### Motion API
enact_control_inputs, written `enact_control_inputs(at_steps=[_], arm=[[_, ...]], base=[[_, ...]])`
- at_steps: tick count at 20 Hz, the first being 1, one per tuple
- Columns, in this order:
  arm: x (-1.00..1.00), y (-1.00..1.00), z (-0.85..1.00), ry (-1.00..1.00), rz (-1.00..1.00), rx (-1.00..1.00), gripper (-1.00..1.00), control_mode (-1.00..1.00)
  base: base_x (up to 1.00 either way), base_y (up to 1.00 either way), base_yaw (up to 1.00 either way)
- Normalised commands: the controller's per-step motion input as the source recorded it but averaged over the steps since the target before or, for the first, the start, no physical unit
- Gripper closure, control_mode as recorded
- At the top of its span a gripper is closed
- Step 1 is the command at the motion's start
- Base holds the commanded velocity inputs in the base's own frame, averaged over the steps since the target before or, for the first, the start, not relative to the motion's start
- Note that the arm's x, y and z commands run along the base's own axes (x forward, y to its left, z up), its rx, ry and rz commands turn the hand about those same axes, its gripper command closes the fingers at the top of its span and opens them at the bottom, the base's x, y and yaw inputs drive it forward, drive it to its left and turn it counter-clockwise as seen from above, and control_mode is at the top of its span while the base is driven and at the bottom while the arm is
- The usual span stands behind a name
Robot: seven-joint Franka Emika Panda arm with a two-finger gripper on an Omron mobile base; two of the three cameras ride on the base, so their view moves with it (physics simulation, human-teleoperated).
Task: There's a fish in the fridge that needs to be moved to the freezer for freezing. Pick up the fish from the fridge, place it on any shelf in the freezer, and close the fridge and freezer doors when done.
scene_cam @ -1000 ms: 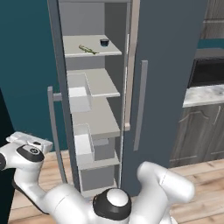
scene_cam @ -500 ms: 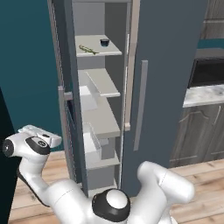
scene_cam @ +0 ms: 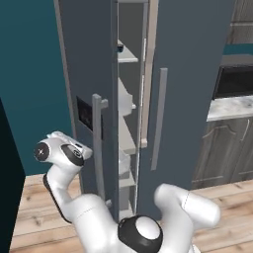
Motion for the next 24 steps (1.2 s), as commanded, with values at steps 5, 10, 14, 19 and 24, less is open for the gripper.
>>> enact_control_inputs(at_steps=[5, 10, 14, 19, 24], arm=[[0.5, -0.97, 0.53, 0.01, 0.0, 0.24, -1.0, -1.0], [0.68, -0.74, 0.26, 0.0, 0.0, 0.21, -1.0, -1.0], [0.64, -0.97, 0.28, 0.0, 0.0, 0.25, -1.0, -1.0], [0.83, -0.91, 0.24, -0.04, 0.0, 0.28, -1.0, -1.0], [0.98, -0.82, 0.21, -0.04, 0.0, 0.28, -1.0, -1.0]], base=[[0.0, 0.0, 0.0], [0.0, 0.0, 0.0], [0.0, 0.0, 0.0], [0.0, 0.0, 0.0], [0.0, 0.0, 0.0]])
